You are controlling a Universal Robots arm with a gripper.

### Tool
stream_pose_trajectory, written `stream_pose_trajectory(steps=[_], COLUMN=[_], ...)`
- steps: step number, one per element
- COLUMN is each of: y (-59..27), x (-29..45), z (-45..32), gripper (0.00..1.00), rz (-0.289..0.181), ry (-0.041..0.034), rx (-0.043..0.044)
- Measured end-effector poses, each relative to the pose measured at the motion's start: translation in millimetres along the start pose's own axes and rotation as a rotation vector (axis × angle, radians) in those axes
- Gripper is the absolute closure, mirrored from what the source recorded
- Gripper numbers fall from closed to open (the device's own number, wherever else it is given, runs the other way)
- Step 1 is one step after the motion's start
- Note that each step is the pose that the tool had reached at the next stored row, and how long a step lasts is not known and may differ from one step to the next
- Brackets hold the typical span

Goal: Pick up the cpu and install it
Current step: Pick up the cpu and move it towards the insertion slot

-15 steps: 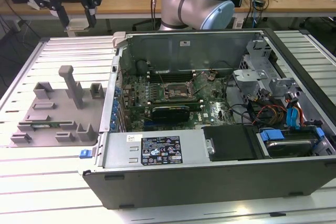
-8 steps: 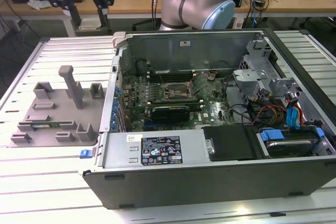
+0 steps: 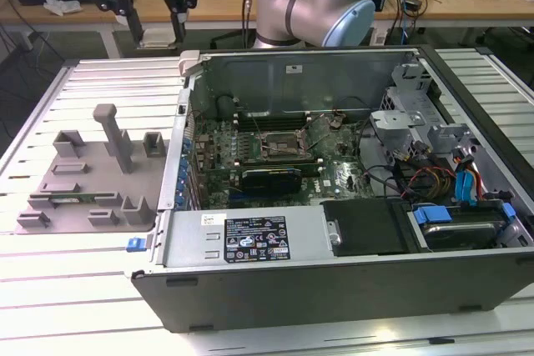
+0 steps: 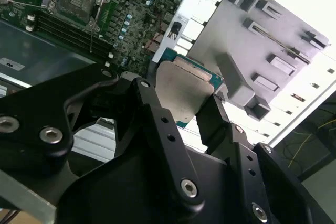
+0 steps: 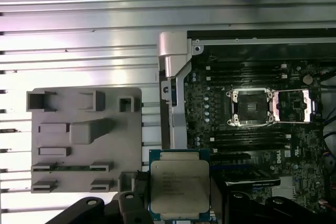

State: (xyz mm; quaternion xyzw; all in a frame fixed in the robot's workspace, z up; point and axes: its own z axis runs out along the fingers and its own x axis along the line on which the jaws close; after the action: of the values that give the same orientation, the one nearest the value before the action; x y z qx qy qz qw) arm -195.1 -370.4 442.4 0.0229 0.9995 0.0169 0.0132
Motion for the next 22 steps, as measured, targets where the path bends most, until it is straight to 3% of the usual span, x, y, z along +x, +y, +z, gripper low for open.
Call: stream_pose_trajectory(steps=[12, 16, 22], y=[1.4, 2.2, 2.9], x=[-32.9, -45.0, -56.0], z=[7.0, 13.8, 24.5], gripper=[0.45, 0.45, 0.45], rz=[0.0, 0.0, 0.0], ry=[0.0012, 0.0027, 0.0044], rx=[0.0, 0.0001, 0.0001])
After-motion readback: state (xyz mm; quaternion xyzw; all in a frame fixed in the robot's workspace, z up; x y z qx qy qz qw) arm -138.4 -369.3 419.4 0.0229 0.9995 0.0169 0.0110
